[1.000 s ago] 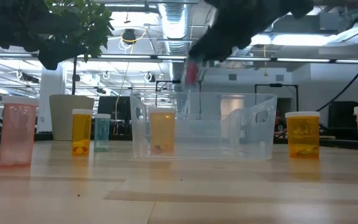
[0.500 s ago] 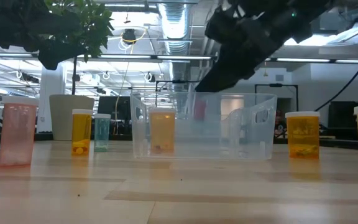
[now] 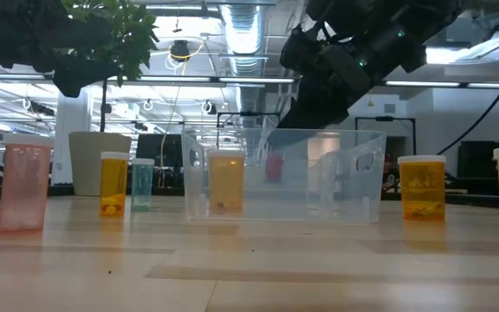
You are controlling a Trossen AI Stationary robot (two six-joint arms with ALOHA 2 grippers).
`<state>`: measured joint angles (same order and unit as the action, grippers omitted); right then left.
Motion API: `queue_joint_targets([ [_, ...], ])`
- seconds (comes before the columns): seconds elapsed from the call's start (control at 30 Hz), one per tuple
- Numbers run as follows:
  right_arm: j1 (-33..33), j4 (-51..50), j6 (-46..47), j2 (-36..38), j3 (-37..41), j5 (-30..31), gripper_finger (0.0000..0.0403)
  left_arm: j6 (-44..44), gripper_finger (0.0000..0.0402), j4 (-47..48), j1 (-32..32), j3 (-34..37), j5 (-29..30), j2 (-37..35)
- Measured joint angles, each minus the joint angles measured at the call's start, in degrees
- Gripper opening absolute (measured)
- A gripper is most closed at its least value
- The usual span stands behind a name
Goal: Pick and place medicine bottles into bin by pill shape (circle, oval)
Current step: Put the blue capsule bottle into the bottom transparent bin
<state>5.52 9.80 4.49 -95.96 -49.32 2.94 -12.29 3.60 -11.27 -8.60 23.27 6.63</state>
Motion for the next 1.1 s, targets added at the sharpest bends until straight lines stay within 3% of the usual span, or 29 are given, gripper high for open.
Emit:
queue_joint_targets([
  [0.43,0.0,-3.7,-1.1,-6.2,-4.9,0.2,0.0122,0.0,0.0330,0.0,0.0,0.0,0.0,0.0],
  [1.1,0.0,-6.4,-3.0,-6.1,-5.2,3.1,0.0129,0.4,0.0330,0.0,0.0,0.0,0.1,0.0],
])
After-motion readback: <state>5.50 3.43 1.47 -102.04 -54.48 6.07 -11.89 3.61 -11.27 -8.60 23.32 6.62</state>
